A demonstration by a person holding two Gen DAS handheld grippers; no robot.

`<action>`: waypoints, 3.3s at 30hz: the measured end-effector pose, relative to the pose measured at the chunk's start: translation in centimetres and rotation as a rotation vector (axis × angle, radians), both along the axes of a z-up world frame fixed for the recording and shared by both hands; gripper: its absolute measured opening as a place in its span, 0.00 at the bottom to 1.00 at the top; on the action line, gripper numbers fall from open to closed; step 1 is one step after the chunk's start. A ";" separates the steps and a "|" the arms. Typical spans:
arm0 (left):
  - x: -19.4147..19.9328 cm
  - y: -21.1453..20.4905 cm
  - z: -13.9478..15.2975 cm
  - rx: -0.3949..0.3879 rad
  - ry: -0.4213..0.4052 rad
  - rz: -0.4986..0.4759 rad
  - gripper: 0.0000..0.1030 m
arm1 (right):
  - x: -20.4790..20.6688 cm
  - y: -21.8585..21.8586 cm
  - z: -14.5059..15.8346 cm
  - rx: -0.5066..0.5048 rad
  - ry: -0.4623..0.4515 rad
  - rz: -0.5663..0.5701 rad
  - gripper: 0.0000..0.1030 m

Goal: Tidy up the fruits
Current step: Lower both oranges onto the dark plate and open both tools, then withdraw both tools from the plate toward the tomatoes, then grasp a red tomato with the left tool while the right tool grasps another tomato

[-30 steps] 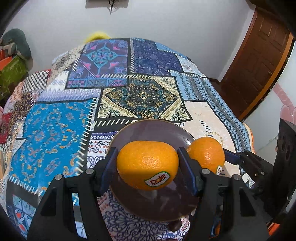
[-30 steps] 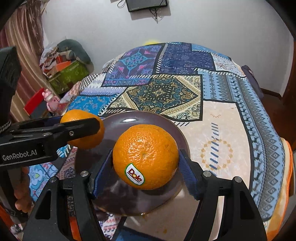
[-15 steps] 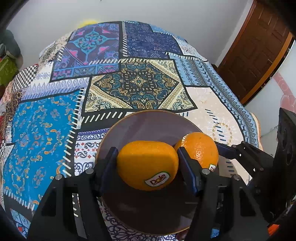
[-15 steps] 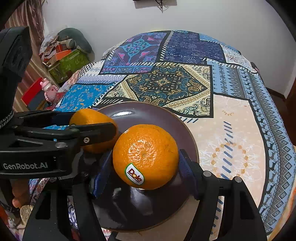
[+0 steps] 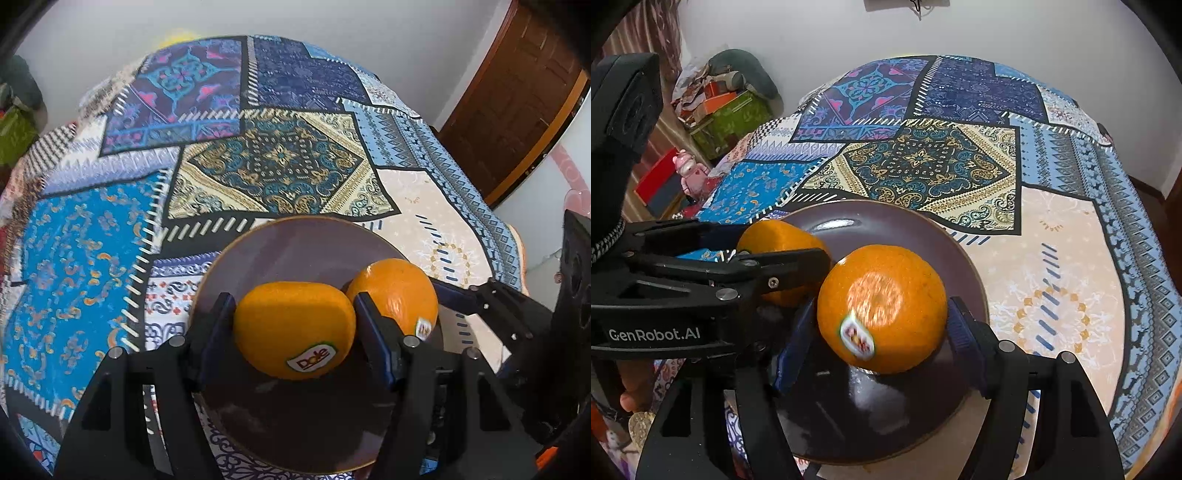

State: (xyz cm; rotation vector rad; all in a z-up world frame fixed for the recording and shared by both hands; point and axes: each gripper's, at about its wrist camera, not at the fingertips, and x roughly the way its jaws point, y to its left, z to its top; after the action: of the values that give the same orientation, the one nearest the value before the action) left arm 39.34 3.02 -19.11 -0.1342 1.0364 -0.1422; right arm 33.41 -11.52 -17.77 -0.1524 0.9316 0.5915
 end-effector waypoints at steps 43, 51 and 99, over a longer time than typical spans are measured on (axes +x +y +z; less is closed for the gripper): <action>-24.1 -4.9 7.2 0.019 -0.187 -0.011 0.80 | -18.1 -8.8 5.4 0.059 -0.150 -0.017 0.64; -24.1 -5.3 3.3 -0.003 -0.097 -0.016 0.51 | -19.1 -7.7 2.1 0.054 -0.056 0.028 0.47; -15.3 -4.1 -1.7 -0.072 0.026 -0.022 0.43 | -16.9 -5.6 -1.3 0.082 0.079 0.019 0.45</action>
State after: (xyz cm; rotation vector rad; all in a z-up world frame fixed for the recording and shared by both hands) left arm 24.05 -1.08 -20.81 -0.1898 1.0599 -0.1984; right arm 16.56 -17.14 -19.04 -0.0653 0.9820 0.6563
